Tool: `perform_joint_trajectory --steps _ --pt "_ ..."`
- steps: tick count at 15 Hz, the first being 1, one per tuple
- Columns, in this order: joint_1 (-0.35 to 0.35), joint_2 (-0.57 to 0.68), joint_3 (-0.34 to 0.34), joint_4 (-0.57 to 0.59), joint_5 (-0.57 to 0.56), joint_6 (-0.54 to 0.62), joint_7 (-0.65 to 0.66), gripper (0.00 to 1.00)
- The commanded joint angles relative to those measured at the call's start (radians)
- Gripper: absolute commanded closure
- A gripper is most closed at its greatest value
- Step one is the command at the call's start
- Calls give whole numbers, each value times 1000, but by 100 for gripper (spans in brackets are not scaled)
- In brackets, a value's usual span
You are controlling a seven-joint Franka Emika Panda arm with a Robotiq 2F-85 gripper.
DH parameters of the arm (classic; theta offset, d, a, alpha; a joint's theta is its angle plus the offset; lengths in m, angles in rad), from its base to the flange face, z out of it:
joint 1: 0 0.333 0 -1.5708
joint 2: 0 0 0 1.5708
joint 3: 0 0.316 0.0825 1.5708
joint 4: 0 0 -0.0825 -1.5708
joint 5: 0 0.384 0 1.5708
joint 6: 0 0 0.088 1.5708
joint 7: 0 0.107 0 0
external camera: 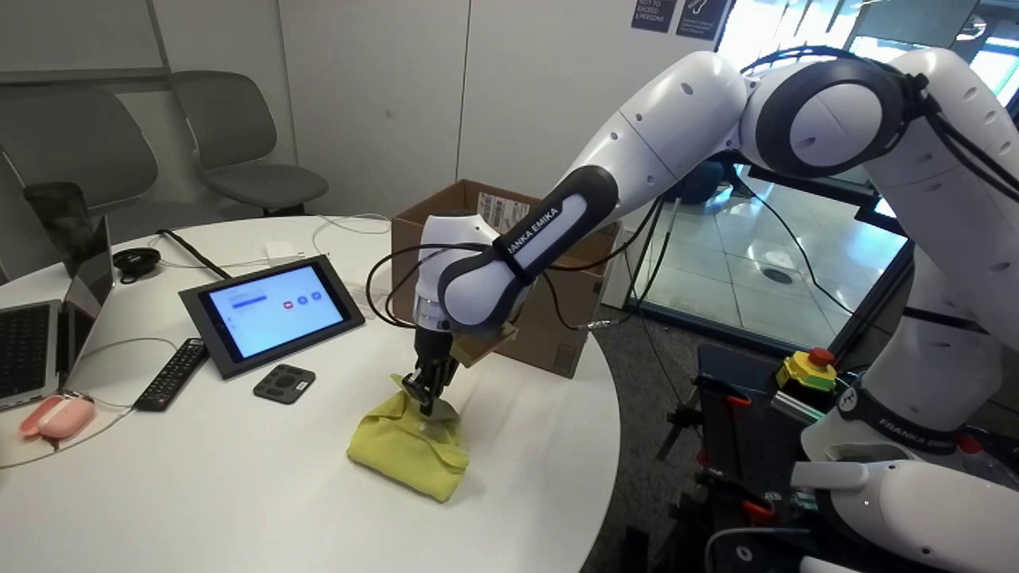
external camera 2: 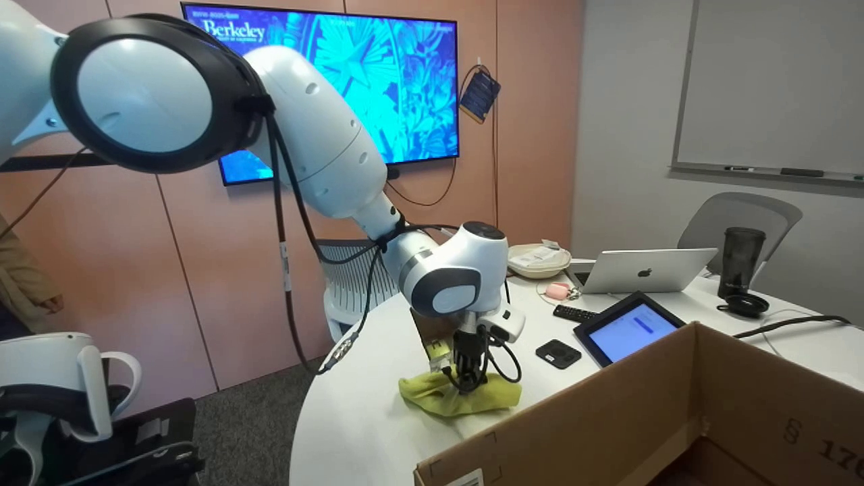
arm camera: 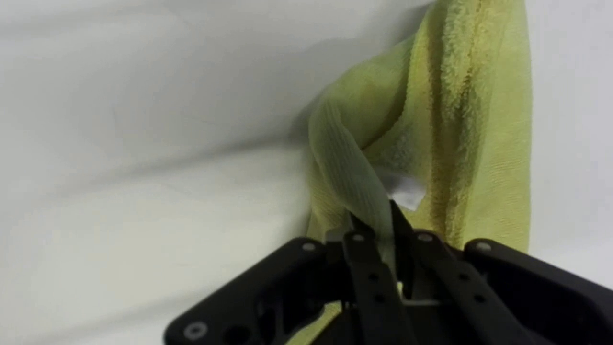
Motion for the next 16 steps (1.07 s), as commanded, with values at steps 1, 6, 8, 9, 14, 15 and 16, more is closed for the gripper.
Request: perform_joint_trajectory --steps 1,6,8,9,14,15,16 --pt "-38 -75 75 -88 4 38 -140 92" --pt "63 -45 56 -24 -72 -18 -130 92" --pt "60 -40 67 -10 -64 -16 -133 93" --pt "61 -41 69 -8 -62 -13 -137 93" --pt "84 -41 74 26 -86 -16 -171 92" --pt "91 -38 77 36 -95 -24 -178 93" --pt "107 -31 71 47 -109 -31 -172 92"
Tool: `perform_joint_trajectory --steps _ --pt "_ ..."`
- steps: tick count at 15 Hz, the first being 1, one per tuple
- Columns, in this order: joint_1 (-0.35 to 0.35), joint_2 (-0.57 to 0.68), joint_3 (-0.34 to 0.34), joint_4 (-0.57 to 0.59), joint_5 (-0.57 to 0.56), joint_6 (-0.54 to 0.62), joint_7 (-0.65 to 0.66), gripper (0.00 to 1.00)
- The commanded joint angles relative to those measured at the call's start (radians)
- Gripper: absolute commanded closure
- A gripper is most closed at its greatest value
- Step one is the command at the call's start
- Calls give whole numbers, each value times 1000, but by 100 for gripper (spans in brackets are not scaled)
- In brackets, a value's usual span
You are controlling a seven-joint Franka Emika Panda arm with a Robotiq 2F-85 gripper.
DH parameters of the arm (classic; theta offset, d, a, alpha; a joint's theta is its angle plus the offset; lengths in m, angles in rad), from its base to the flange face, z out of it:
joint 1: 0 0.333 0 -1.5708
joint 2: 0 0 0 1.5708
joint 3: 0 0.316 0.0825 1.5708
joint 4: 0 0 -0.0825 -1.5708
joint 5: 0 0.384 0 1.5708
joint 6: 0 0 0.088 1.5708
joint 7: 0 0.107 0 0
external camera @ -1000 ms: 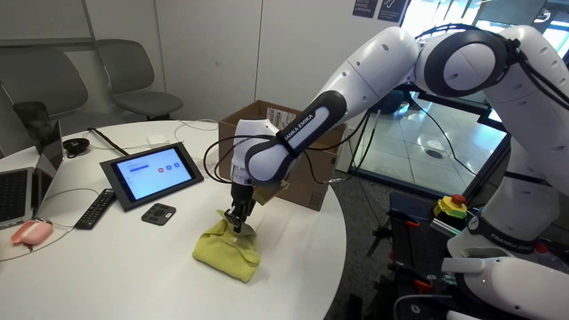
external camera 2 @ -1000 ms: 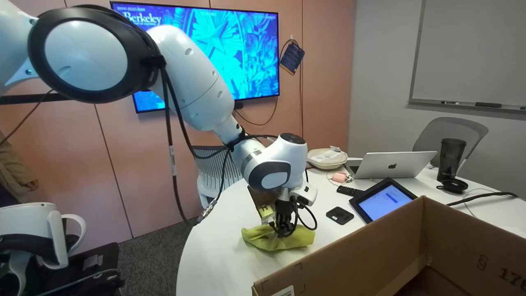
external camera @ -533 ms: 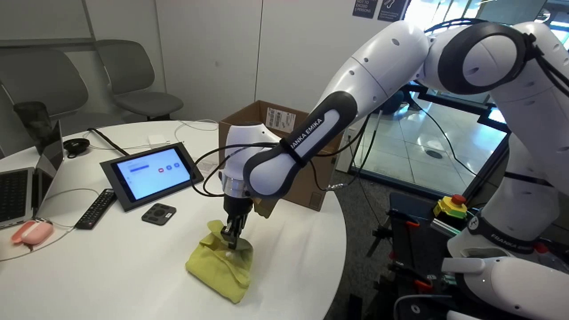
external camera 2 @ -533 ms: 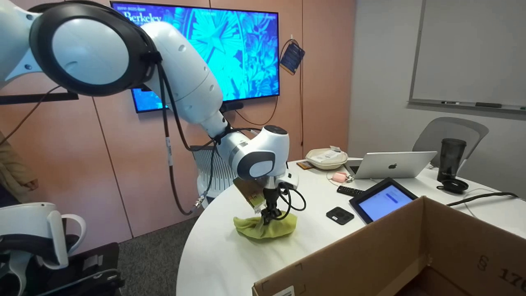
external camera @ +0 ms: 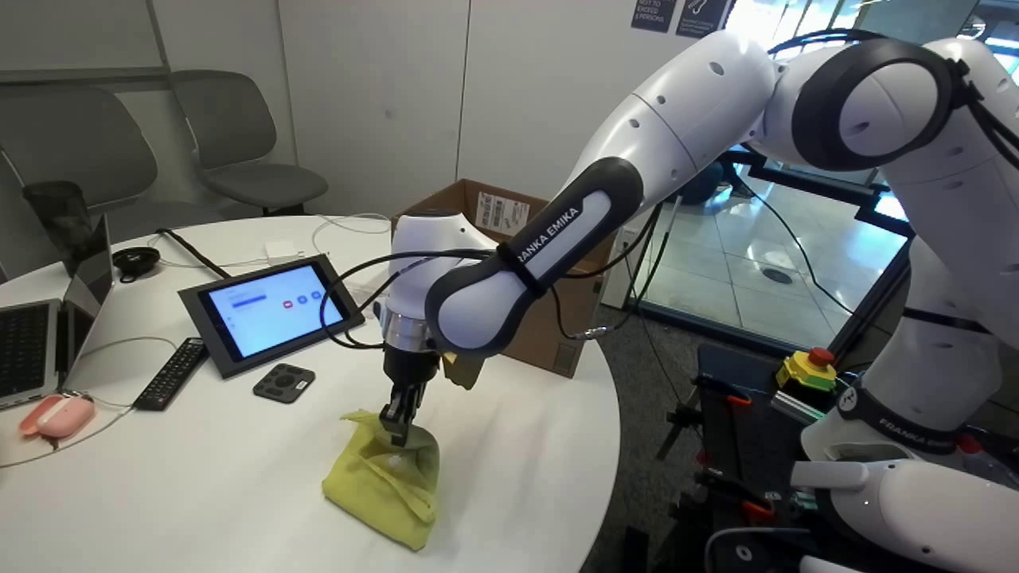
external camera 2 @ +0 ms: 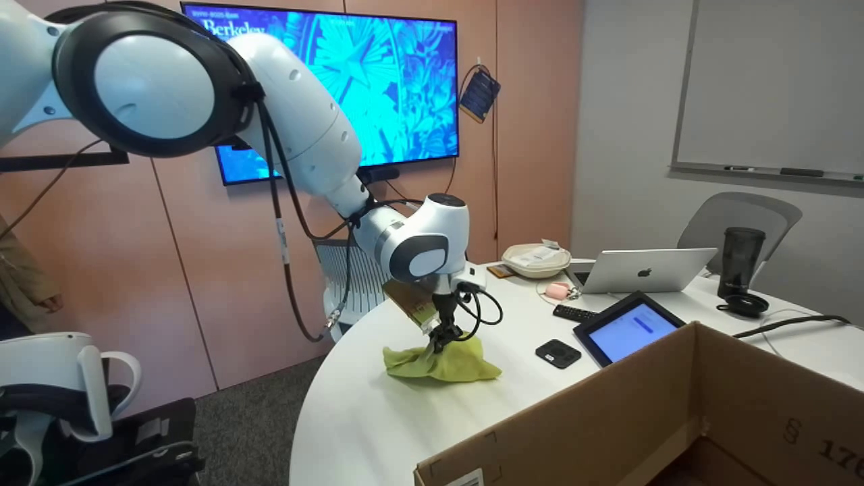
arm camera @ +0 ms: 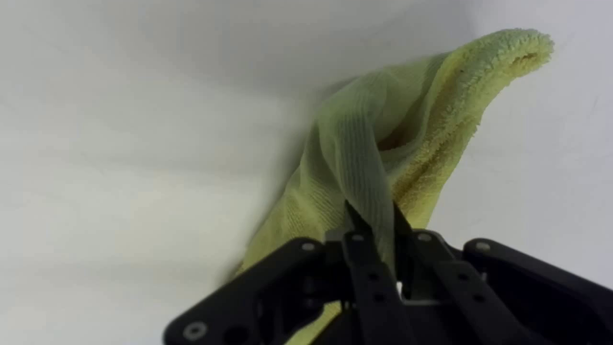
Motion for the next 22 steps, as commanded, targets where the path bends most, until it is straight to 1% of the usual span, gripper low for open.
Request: perform_joint_trajectory --steps 1,3,8,10,11,12,13,15,16,18,20,21,22 --pt "57 21 -14 61 -55 -49 6 92" --pt "94 49 -18 100 -89 -91 10 91" --pt "162 142 5 205 -115 -163 -1 92" --pt "197 182 -3 257 -125 -197 9 92" --pt "206 203 0 283 -127 -221 5 87" --pt "220 228 -5 315 -134 -244 10 77" --pt "228 248 -5 344 -136 -269 11 60" --pt "231 278 2 392 -132 -316 2 45" --pt "231 287 4 406 -130 -330 -3 35" --pt "227 289 10 430 -126 -363 -15 19" --pt "216 275 26 439 -121 -393 -48 5" --pt "213 262 30 434 -121 -401 -61 0" --pt "201 244 45 424 -114 -408 -90 0"
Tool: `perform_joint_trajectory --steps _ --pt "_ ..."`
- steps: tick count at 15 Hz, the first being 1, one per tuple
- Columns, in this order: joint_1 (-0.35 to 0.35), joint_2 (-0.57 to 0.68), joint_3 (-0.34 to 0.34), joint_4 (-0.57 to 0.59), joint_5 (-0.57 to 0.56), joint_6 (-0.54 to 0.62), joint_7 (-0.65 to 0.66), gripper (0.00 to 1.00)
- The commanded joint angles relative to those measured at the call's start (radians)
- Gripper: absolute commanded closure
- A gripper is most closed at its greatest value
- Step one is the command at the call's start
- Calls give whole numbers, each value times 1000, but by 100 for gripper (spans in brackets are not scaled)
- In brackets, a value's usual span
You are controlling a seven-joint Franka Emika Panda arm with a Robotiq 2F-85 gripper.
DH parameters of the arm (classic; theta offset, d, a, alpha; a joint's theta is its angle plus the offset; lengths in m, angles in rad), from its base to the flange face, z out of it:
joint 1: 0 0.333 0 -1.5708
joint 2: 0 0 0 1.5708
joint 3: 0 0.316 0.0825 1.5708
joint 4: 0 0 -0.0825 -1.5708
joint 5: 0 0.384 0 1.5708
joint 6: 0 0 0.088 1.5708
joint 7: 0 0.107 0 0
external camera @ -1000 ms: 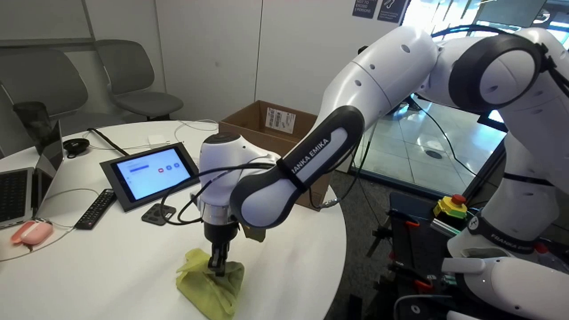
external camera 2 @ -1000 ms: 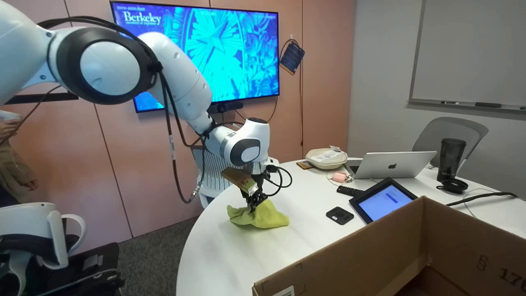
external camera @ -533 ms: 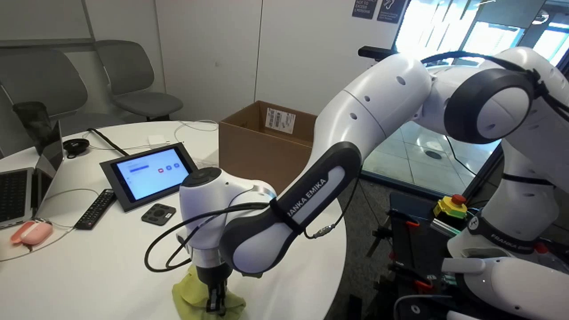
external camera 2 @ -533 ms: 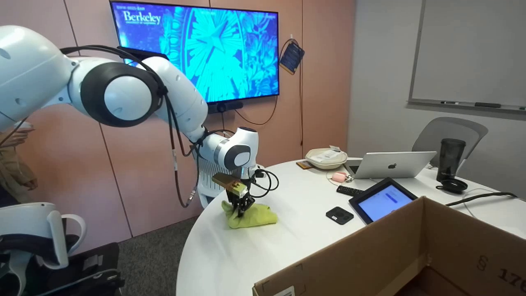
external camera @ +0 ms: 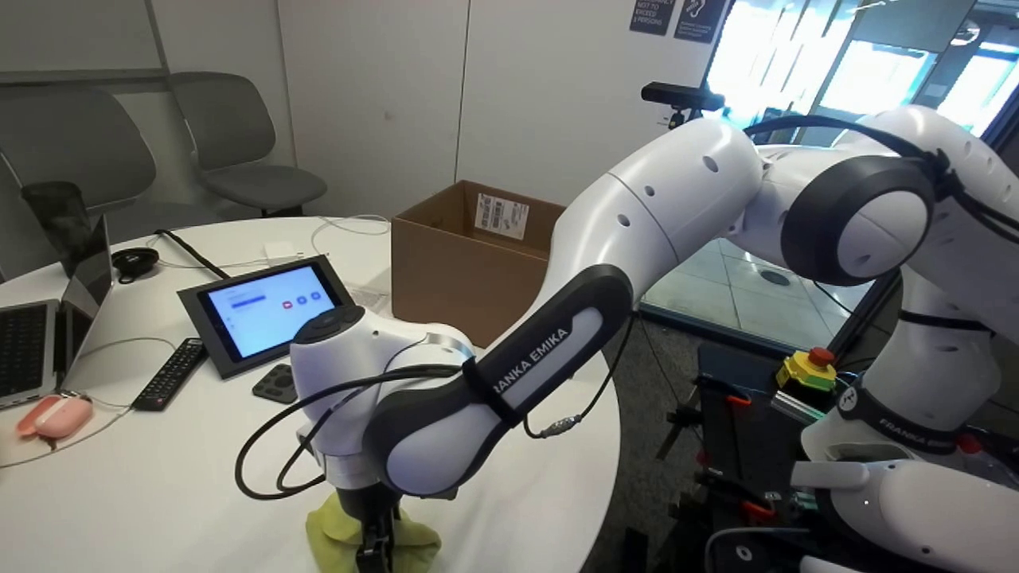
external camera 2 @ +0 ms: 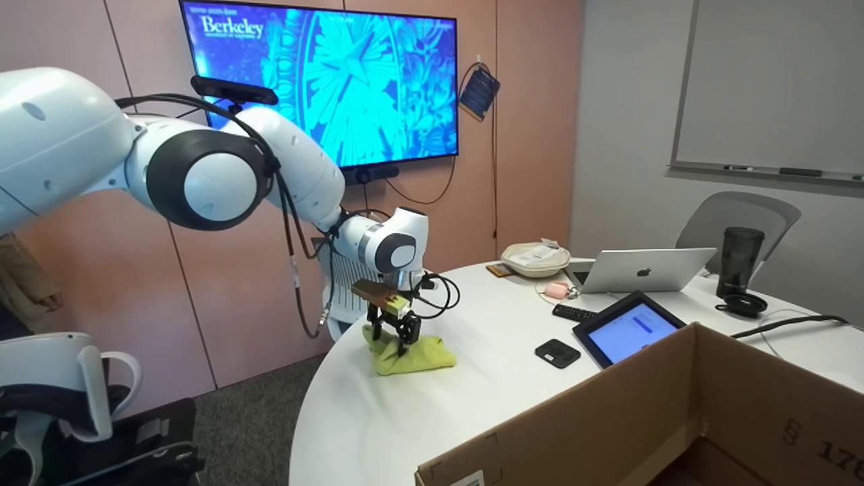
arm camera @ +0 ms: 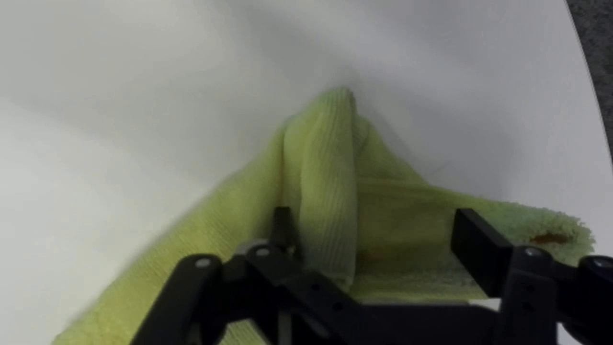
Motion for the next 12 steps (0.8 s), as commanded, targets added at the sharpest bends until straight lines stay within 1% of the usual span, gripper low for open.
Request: perform_joint_trajectory --steps 1,5,7,10,12 --pt "-32 -36 47 14 14 -51 -93 0" --pt "-52 -73 81 4 21 -68 -150 0" --pt "-54 -80 82 12 20 -68 -141 0" --pt "-34 -72 58 34 17 -49 -64 0" --pt "-17 -68 31 37 18 -10 46 0"
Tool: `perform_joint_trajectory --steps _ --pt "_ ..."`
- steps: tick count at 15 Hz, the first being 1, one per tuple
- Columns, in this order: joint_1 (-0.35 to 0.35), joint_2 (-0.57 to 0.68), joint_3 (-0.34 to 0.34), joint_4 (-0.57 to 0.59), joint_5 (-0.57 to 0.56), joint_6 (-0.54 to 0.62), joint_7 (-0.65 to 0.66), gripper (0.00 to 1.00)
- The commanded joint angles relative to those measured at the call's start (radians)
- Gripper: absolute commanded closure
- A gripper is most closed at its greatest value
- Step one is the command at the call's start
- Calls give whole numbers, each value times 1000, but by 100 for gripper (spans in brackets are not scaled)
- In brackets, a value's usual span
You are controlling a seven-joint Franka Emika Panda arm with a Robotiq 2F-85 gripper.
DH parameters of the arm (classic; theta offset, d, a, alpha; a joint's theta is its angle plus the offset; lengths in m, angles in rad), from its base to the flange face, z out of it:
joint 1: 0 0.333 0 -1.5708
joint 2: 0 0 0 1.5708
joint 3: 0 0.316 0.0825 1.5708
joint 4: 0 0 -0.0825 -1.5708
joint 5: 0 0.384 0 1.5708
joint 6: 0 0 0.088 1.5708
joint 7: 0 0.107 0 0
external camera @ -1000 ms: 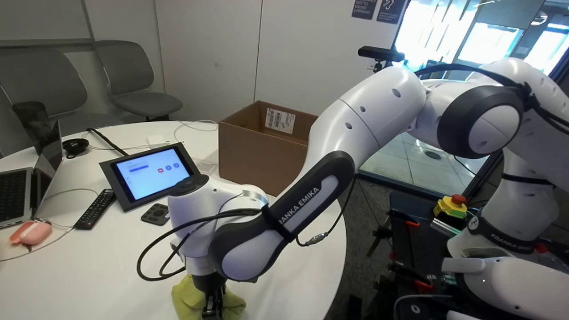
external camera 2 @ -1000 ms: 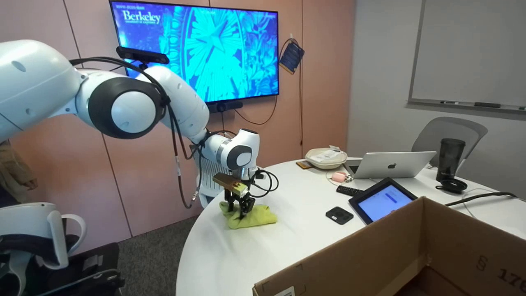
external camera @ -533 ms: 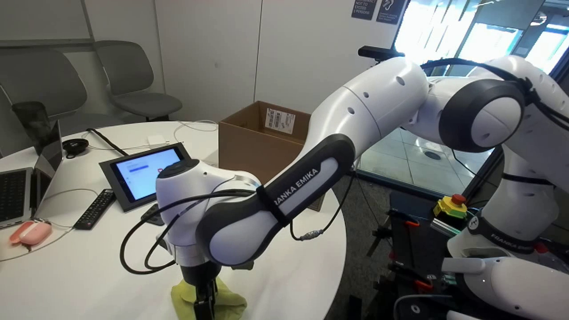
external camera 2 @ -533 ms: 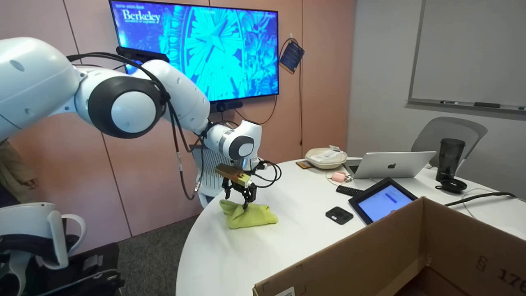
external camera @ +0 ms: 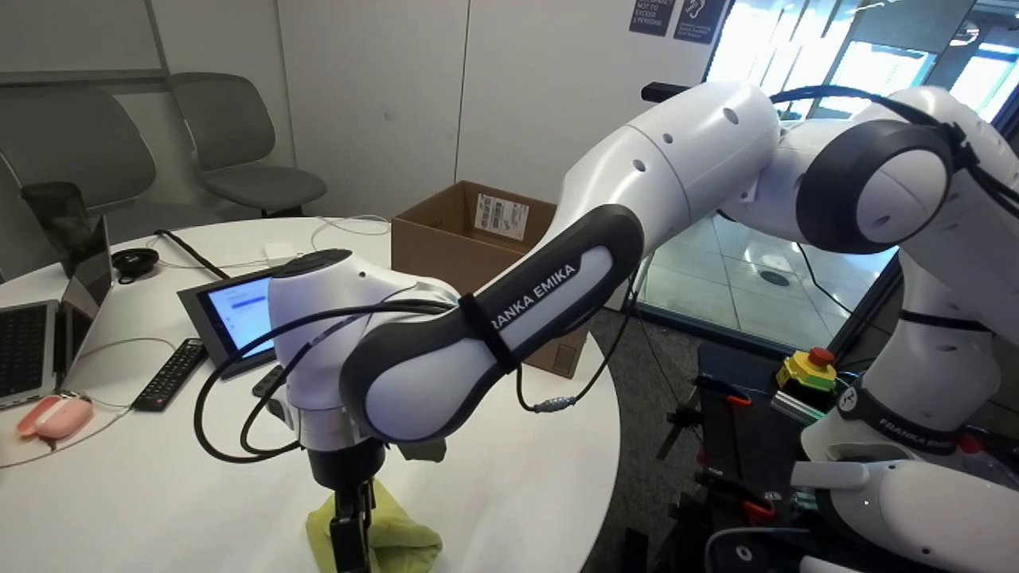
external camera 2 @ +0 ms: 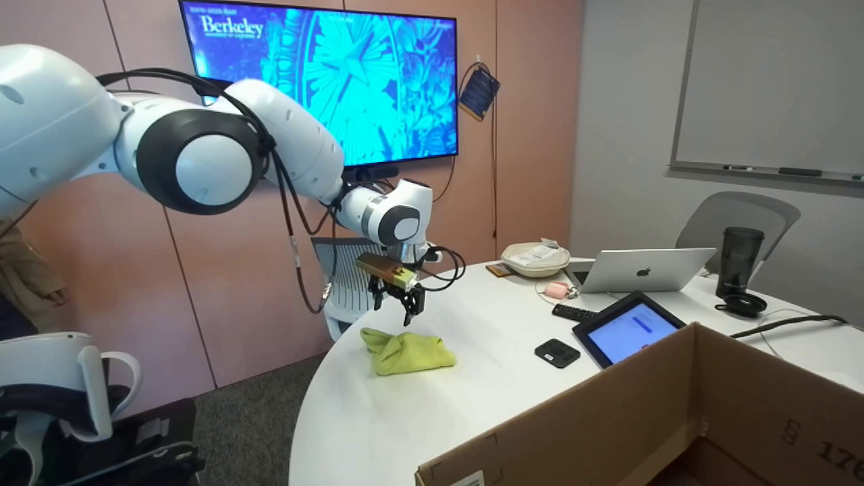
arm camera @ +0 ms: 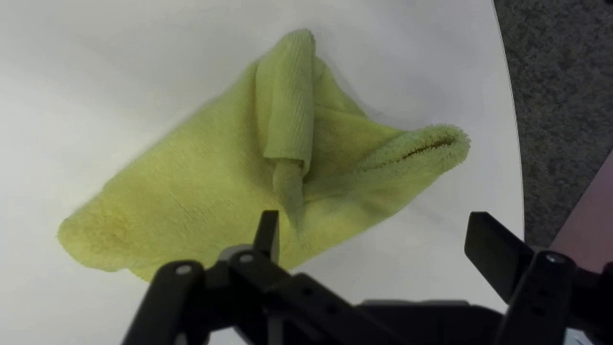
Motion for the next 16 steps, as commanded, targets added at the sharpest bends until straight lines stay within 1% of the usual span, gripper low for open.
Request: perform_joint_trajectory --steps 1,3,5,8,12,16 --pt "30 -1 -42 14 11 50 178 0" --pt "51 5 -65 20 6 62 292 0" --pt "85 15 -99 36 16 46 410 0" --pt "125 26 -129 53 17 8 555 0" --pt "159 57 -149 82 22 -9 683 0" --pt "167 87 -176 106 13 -2 772 0"
